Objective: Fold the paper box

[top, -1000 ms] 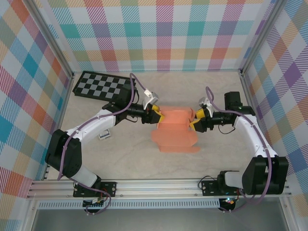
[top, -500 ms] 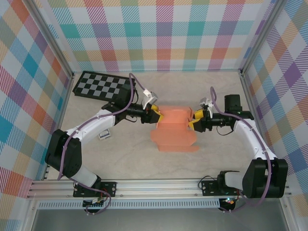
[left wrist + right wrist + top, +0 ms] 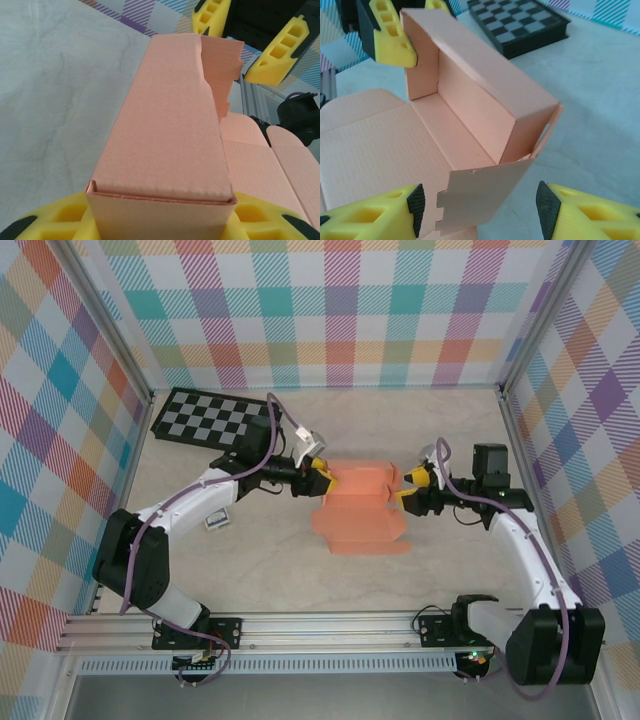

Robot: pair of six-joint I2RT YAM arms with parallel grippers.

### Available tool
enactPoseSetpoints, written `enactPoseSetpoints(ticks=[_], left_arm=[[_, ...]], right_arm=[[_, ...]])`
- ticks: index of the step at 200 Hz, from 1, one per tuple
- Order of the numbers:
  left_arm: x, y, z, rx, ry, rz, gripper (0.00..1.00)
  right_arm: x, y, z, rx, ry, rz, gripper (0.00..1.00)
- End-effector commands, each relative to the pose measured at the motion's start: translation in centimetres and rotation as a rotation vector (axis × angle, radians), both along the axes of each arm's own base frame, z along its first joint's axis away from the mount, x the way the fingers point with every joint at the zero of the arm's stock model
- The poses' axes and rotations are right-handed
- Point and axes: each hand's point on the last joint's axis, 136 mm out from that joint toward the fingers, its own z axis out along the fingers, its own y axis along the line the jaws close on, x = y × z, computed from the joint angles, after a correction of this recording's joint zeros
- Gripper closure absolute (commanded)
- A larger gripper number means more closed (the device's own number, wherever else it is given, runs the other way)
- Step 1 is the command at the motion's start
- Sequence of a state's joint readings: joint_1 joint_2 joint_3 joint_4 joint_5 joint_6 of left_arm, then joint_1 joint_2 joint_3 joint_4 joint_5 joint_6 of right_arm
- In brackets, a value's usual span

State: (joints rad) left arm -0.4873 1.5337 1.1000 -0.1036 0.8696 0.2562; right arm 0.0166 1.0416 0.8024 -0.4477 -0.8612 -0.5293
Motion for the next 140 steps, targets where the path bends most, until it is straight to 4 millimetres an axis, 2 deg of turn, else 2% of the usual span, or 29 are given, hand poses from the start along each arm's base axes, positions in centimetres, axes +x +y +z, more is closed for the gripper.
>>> enactPoseSetpoints(ticks=[1, 28, 66, 112, 140], left_arm=[[-0.2, 1.2, 2.4, -0.024, -0.083, 0.001, 0.8], [0.0, 2.2, 2.9, -0.032, -0.088, 0.013, 0.8], [-0.6, 2.2, 3.7, -0.065, -0.091, -0.021, 0.8], [-0.6, 2.0, 4.2, -0.096, -0.076, -0.026, 0.8], [-0.6, 1.9, 4.1, -0.096, -0.071, -0.027, 0.8]], right_arm=[[1.1, -0.7, 1.4, 0.056, -0.058, -0.055, 0.37], [1.3, -1.7, 1.7, 0.111, -0.059, -0.069, 0.38], [1.2, -1.2, 1.6, 0.12, -0.047, -0.022, 0.37], [1.6, 2.4, 1.0, 0.133, -0.007, 0.089, 0.39], [2.0, 3.8, 1.6, 0.148, -0.019, 0.13, 0.4]])
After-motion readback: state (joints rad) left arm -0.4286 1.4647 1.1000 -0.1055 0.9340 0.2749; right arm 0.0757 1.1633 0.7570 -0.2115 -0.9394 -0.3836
